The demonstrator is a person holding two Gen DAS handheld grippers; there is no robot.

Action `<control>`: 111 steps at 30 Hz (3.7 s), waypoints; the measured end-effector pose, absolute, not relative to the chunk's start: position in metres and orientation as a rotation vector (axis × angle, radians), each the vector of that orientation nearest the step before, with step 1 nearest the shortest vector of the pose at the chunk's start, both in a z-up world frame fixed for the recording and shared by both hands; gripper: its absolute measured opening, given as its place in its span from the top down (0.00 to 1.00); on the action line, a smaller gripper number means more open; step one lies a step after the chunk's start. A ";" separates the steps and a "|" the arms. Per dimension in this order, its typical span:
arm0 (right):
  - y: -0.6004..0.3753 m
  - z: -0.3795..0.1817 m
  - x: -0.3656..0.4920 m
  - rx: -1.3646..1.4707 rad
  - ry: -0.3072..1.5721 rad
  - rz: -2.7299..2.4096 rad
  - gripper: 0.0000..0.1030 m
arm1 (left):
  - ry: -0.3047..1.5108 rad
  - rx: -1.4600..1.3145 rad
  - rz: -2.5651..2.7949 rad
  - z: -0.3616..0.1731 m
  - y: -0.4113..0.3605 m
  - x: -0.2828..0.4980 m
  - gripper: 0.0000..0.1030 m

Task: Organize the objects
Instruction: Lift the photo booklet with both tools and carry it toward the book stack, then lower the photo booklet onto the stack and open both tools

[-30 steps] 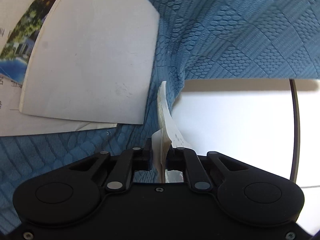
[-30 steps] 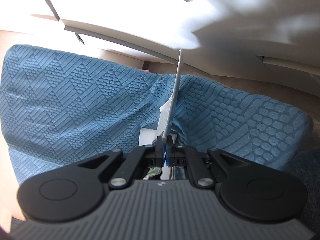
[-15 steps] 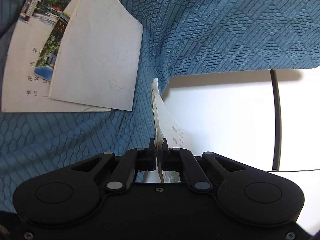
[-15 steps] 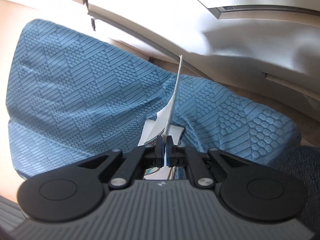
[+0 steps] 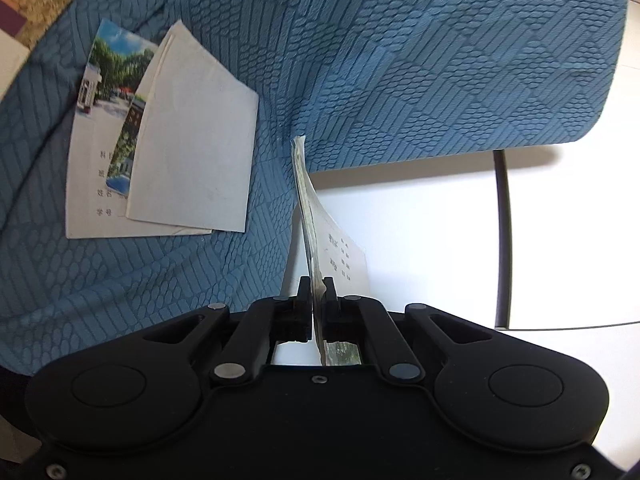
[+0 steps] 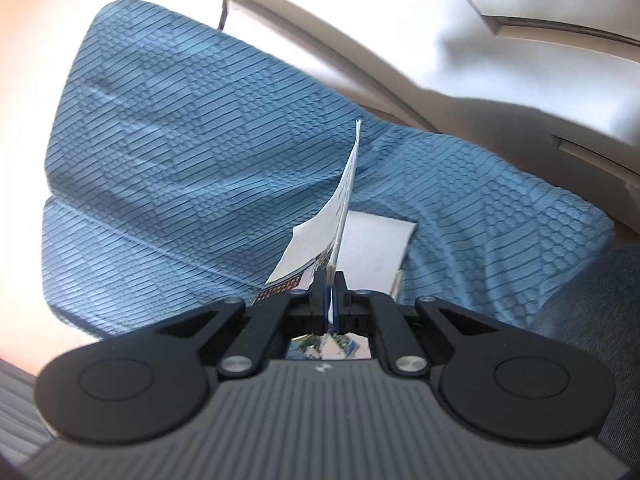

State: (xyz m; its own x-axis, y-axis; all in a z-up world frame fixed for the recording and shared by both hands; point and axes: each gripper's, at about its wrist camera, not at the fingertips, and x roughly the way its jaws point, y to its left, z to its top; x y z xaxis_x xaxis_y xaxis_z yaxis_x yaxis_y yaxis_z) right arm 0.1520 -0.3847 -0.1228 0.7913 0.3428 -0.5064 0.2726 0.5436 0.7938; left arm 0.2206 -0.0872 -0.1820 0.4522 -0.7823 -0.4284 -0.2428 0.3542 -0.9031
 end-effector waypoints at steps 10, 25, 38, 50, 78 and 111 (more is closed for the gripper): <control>-0.346 -0.084 0.157 0.975 0.693 0.126 0.95 | 1.030 -1.211 -0.439 -0.146 -0.033 0.205 0.97; -0.271 -0.043 0.154 0.903 0.710 0.261 0.95 | 0.906 -1.235 -0.407 -0.105 0.062 0.168 0.97; -0.209 -0.028 0.153 0.843 0.740 0.377 0.95 | 0.795 -1.249 -0.346 -0.091 0.138 0.126 0.97; -0.169 -0.058 0.149 0.780 0.799 0.463 0.95 | 0.779 -1.295 -0.251 -0.139 0.180 0.089 0.96; -0.147 -0.171 0.146 0.667 1.048 0.387 0.91 | 0.988 -1.202 -0.004 -0.242 0.186 0.053 0.90; -0.151 -0.193 0.157 0.283 0.956 0.384 0.58 | 1.006 -0.619 0.110 -0.213 0.129 0.087 0.63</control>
State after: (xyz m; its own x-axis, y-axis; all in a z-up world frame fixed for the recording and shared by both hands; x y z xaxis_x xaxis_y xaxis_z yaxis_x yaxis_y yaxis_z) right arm 0.1567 -0.1511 -0.1926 0.5181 0.4383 -0.7345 -0.1922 0.8964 0.3993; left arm 0.0866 0.1289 -0.2128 0.5448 -0.1908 -0.8165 -0.3623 0.8246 -0.4345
